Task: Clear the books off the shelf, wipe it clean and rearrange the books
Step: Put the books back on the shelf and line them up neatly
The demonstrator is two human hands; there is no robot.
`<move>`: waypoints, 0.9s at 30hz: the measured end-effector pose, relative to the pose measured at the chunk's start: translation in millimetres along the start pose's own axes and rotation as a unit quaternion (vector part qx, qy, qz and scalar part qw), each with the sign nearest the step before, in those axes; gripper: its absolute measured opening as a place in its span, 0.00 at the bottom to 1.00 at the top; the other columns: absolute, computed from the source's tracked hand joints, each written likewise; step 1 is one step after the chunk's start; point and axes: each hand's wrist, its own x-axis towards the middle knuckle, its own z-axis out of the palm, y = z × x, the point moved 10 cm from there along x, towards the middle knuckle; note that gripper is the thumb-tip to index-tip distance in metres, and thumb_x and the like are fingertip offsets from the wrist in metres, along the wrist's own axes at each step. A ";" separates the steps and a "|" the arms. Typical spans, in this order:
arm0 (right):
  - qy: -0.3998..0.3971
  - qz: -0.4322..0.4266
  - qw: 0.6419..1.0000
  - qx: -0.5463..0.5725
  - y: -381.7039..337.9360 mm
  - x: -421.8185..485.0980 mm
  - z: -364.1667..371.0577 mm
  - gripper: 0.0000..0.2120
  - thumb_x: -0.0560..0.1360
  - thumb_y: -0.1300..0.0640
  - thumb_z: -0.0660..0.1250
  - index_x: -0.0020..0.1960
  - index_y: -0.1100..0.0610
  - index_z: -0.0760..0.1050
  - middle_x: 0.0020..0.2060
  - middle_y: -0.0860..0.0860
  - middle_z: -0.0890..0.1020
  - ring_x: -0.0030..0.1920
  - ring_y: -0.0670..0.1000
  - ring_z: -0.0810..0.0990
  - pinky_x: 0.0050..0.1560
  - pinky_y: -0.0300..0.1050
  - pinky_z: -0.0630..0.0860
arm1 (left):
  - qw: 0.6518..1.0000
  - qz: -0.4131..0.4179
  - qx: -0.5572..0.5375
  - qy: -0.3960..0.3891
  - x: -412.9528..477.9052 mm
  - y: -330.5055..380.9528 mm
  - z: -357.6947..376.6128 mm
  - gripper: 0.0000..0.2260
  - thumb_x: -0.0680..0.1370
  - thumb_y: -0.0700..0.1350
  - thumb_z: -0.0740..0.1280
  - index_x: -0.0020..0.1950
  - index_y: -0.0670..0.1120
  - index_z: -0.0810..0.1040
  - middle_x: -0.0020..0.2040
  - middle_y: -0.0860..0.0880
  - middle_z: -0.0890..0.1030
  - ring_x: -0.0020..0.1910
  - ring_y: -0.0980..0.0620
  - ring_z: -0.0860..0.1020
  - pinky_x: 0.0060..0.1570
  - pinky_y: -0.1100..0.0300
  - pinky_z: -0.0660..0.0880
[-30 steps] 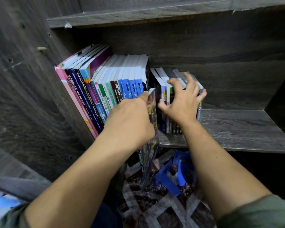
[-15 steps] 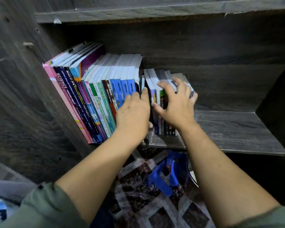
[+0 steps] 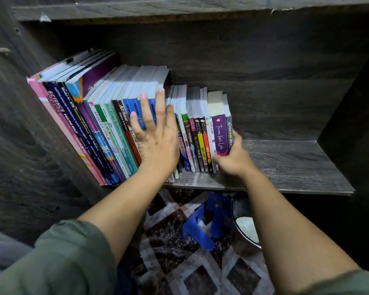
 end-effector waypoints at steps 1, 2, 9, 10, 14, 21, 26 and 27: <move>-0.011 0.032 0.999 0.005 9.9 1.3 3.8 0.51 0.67 0.57 0.77 0.77 0.44 0.46 0.63 0.53 0.77 0.63 0.56 0.75 0.69 0.59 0.67 | 1.000 -0.005 0.005 0.002 0.7 1.4 0.3 0.40 0.58 0.51 0.77 0.69 0.50 0.68 0.77 0.42 0.48 0.74 0.35 0.46 0.68 0.42 0.43; -0.016 0.053 0.998 0.006 16.1 1.3 5.9 0.52 0.66 0.58 0.77 0.77 0.44 0.47 0.61 0.52 0.78 0.61 0.56 0.77 0.68 0.59 0.67 | 1.000 -0.011 0.008 0.005 1.0 2.5 0.6 0.40 0.58 0.51 0.77 0.69 0.51 0.68 0.77 0.43 0.48 0.73 0.35 0.47 0.68 0.42 0.45; -0.042 0.063 0.993 0.094 26.6 -3.8 7.0 0.48 0.69 0.67 0.74 0.79 0.49 0.49 0.58 0.51 0.80 0.50 0.48 0.81 0.64 0.50 0.72 | 1.000 0.010 0.004 0.016 -3.8 3.1 5.7 0.42 0.63 0.63 0.74 0.72 0.50 0.63 0.77 0.41 0.44 0.73 0.35 0.45 0.67 0.41 0.46; -0.048 0.063 0.993 0.088 26.2 -2.0 9.0 0.48 0.69 0.65 0.74 0.78 0.49 0.49 0.59 0.52 0.80 0.52 0.49 0.81 0.65 0.53 0.72 | 0.999 0.016 -0.022 0.019 -4.1 3.7 5.6 0.40 0.64 0.61 0.74 0.71 0.51 0.64 0.77 0.41 0.43 0.74 0.35 0.44 0.67 0.41 0.46; -0.053 0.068 0.995 0.052 14.3 7.4 10.0 0.43 0.70 0.60 0.73 0.77 0.53 0.53 0.61 0.54 0.79 0.56 0.54 0.80 0.65 0.57 0.73 | 0.994 0.020 -0.104 0.021 -4.4 3.4 2.1 0.32 0.64 0.52 0.74 0.66 0.50 0.67 0.78 0.43 0.44 0.75 0.36 0.44 0.68 0.40 0.47; 0.023 -0.015 0.999 0.029 -39.2 8.9 -10.8 0.46 0.66 0.54 0.71 0.77 0.51 0.51 0.65 0.54 0.74 0.62 0.56 0.76 0.65 0.57 0.73 | 0.972 0.024 -0.230 0.028 -1.1 -3.5 -7.6 0.23 0.67 0.52 0.74 0.58 0.45 0.75 0.78 0.44 0.53 0.75 0.39 0.46 0.68 0.41 0.49; 0.071 -0.172 0.982 -0.031 -86.9 -14.9 -20.2 0.49 0.68 0.56 0.73 0.78 0.42 0.45 0.76 0.53 0.54 0.75 0.56 0.57 0.72 0.58 0.61 | 0.944 0.043 -0.319 0.072 -9.5 -12.7 -21.6 0.13 0.70 0.48 0.74 0.47 0.43 0.76 0.76 0.43 0.62 0.76 0.39 0.52 0.68 0.35 0.61; 0.065 -0.190 0.978 -0.058 -93.2 -21.1 -17.1 0.48 0.69 0.54 0.73 0.77 0.39 0.45 0.77 0.53 0.49 0.76 0.58 0.53 0.73 0.59 0.59 | 0.941 0.049 -0.325 0.083 -12.3 -14.7 -23.4 0.12 0.71 0.48 0.74 0.46 0.43 0.75 0.76 0.43 0.63 0.76 0.39 0.53 0.69 0.35 0.61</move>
